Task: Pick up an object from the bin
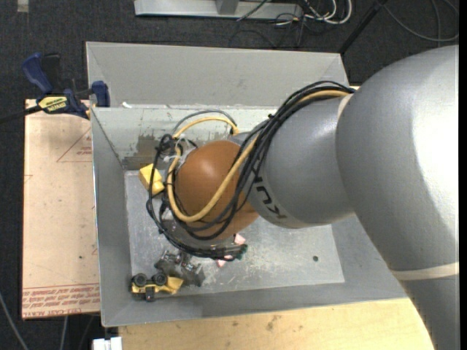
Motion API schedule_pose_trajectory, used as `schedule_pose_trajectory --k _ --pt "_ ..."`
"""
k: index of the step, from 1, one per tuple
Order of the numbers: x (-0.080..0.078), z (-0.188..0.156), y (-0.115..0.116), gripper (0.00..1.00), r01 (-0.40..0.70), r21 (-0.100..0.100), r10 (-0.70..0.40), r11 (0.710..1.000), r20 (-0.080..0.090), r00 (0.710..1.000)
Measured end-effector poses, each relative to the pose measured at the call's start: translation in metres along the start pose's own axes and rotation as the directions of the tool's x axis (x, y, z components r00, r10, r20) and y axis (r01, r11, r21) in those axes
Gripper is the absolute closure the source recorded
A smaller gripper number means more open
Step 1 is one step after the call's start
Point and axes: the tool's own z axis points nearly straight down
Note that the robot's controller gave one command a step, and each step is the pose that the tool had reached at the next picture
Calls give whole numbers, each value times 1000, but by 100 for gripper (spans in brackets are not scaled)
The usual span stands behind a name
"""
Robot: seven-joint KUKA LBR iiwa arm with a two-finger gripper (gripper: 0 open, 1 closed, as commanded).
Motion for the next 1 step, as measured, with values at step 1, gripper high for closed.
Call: schedule_pose_trajectory --k 1 --pt "-20 -18 12 0 17 0 -17 1000 2 1000"
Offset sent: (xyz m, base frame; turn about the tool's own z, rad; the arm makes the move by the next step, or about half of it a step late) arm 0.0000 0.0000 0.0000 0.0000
